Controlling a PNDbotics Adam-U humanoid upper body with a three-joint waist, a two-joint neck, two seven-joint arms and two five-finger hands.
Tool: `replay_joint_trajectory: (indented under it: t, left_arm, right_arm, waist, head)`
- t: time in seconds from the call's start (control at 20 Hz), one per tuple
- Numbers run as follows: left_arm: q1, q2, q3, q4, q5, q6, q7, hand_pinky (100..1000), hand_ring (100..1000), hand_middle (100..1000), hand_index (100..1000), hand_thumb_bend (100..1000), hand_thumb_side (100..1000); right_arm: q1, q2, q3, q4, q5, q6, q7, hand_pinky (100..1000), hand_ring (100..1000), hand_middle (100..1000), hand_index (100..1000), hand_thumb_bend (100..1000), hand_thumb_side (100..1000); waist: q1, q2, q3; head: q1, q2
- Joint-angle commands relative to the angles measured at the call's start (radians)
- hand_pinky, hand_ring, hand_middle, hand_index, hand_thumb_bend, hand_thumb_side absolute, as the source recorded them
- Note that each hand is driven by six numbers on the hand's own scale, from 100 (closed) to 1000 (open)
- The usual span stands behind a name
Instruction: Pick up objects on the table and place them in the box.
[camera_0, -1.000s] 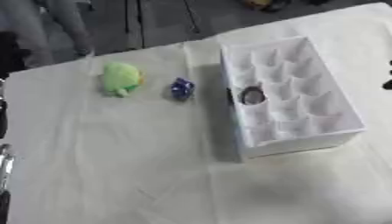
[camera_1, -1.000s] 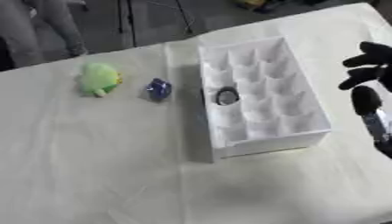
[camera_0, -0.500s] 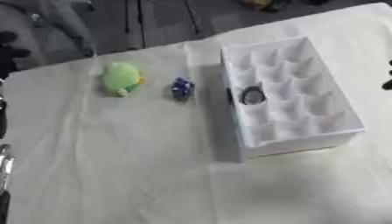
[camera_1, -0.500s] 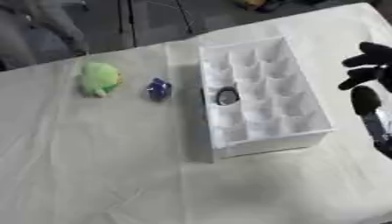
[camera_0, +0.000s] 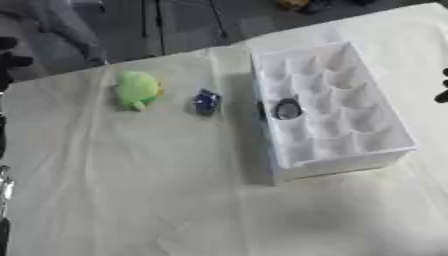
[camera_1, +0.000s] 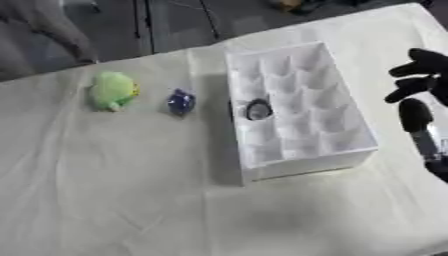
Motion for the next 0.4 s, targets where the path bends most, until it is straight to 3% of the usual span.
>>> replay_joint_trajectory:
  t: [0.05,0.4]
  left_arm:
    - [-0.002,0.017,0.007,-0.021,-0.005,0.0,0.002,951,694,760,814,551,816]
    - [-0.002,0.017,0.008,-0.023,-0.005,0.0,0.003,951,692,761,813,553,814]
  right_arm:
    - [-0.006,-0.016,-0.011,-0.024,0.006,-0.002,0.0,752,571,711,916,353,743]
    - [-0.007,-0.016,-0.011,-0.024,0.006,-0.002,0.0,753,571,711,916,353,744]
  waist:
    - [-0.02,-0.01,0.001]
    - [-0.018,-0.01,0.001]
  head:
    - [-0.001,-0.008]
    - [-0.003,-0.009]
